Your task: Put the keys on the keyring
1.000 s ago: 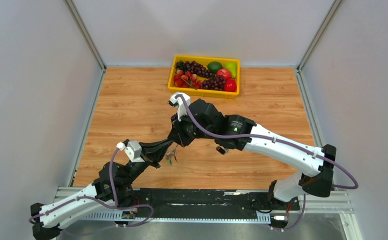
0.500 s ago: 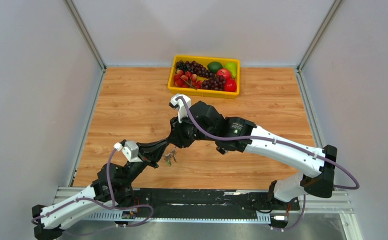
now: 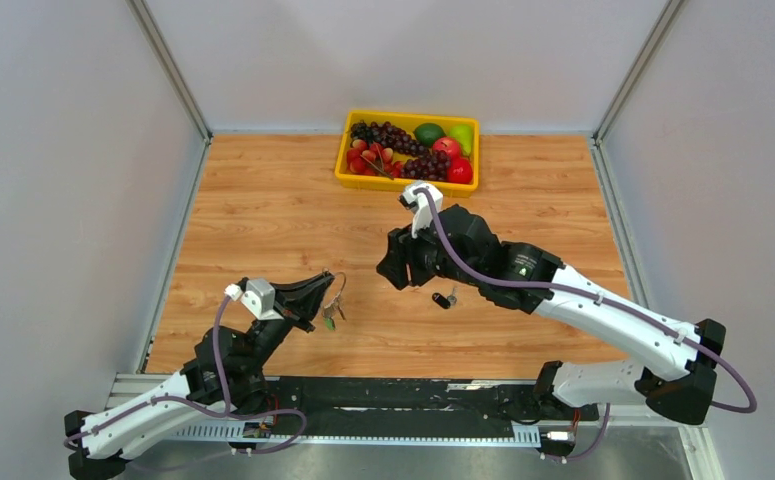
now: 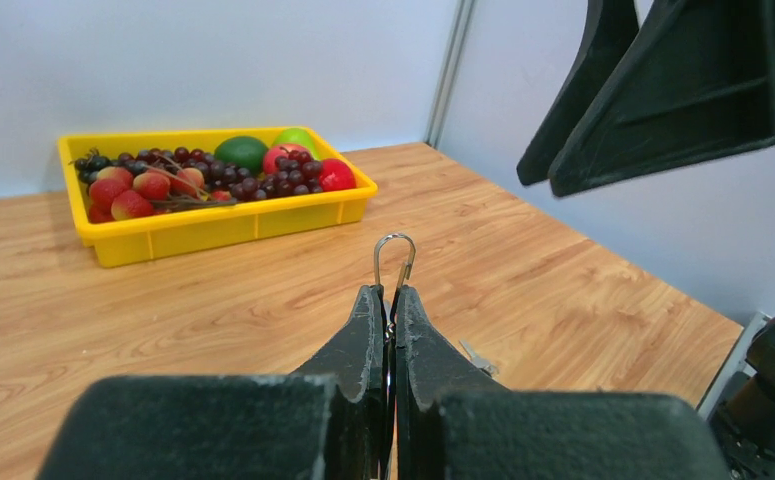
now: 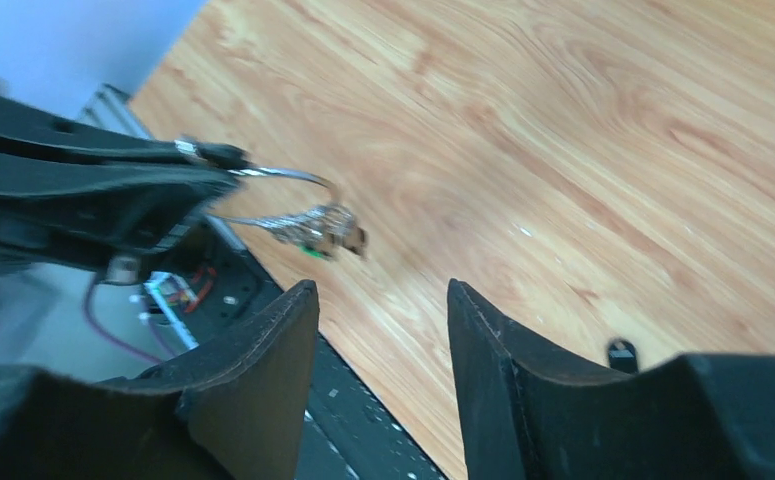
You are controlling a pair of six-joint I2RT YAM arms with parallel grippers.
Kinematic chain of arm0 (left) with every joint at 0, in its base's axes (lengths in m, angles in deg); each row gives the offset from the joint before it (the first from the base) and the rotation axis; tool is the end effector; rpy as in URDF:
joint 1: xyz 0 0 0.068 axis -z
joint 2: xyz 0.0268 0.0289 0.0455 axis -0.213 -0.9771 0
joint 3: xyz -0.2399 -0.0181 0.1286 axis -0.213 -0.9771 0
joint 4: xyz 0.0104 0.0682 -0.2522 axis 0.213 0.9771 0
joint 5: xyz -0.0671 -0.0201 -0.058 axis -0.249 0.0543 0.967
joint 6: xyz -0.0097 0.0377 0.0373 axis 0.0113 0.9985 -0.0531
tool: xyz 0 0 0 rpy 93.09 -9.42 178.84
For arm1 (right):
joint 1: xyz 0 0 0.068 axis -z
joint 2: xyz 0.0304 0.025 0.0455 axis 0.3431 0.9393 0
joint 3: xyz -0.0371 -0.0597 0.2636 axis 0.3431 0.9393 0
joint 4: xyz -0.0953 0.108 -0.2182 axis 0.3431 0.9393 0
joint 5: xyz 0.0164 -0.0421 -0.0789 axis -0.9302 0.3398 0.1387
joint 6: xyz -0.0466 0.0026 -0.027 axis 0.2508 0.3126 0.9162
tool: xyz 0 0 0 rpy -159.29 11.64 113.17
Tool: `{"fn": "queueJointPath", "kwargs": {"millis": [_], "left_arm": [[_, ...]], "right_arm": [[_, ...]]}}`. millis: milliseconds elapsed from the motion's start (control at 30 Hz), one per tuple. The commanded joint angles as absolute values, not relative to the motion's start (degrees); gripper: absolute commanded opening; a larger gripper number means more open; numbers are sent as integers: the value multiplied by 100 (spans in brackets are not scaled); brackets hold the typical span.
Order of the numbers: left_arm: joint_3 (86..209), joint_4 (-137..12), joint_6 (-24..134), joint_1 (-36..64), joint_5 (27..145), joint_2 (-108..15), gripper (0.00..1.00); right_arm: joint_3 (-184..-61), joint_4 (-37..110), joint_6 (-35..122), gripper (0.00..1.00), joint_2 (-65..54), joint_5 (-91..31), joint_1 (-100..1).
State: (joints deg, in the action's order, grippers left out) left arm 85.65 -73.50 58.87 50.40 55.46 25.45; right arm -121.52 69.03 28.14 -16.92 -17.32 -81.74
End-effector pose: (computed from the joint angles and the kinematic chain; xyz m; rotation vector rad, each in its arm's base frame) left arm 0.0554 -0.0775 0.2527 0.2716 1.2729 -0.8094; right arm 0.1286 0.2319 0.3885 -0.6770 2.0608 0.7919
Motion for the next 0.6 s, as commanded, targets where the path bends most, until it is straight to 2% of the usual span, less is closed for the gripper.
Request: {"fn": "queueJointPath", "kwargs": {"millis": [0,300,567], "left_arm": [[8659,-7464,5948,5024,5417,2573,0],[8673,-7476,5951,5028,5350,2373,0],[8763,-7430,5902,5023,5232,1976,0]], "right_arm": [[-11568,6799,2550,53,-1992,-1477,-7888],[-10724,6734,2413,54,-2149,-1268,-7762],[-9376,6709,1351,53,-2348,-796,-7178]]}}
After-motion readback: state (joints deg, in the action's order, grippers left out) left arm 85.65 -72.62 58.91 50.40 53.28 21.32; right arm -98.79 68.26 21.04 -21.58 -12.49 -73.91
